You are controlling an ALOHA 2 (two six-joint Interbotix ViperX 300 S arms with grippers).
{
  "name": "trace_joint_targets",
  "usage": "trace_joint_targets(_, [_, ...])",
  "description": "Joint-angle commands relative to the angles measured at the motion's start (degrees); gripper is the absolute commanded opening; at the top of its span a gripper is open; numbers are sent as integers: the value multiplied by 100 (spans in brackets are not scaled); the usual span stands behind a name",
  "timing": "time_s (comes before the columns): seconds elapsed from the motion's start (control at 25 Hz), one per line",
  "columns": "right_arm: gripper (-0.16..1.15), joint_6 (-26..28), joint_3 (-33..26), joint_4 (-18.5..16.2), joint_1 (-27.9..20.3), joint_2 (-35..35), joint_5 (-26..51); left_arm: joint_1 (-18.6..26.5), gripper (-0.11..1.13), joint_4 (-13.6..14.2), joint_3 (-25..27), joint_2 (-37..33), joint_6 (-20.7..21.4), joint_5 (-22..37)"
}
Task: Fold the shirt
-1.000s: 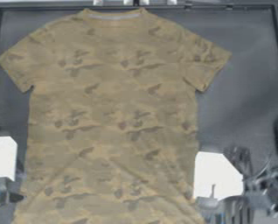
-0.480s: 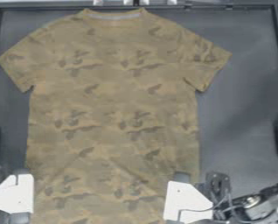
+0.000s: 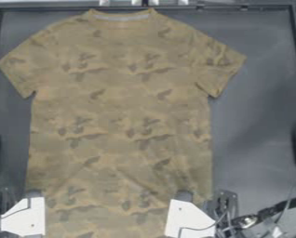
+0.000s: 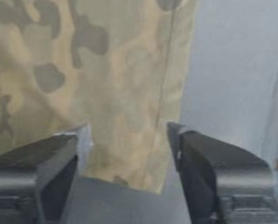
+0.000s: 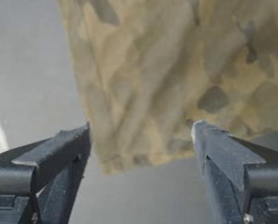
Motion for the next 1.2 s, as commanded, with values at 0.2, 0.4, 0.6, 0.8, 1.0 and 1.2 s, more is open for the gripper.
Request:
trace_joint_targets(0.2, [96, 88, -18, 26, 97, 158, -369, -35, 93, -9, -70, 369, -9, -334])
trace_joint_targets(0.4, [96, 79, -9, 158, 132, 369, -598, -105, 93, -158, -44, 624, -9, -483])
trace_joint_targets(0.6, [96, 88, -26, 158, 141, 501, -633, -176, 93, -229, -70, 905, -18, -510])
trace_joint_targets(0.8, [96, 79, -26, 141, 141, 633, -589, -193, 93, -220, -53, 1204, -70, -510])
trace_joint_targets(1.0, [96, 70, -44, 123, 132, 773, -545, -193, 94, -220, -79, 1301, -114, -563])
trace_joint_targets(1.2, [96, 70, -35, 149, 132, 870, -536, -202, 94, -202, -35, 1336, -211, -598])
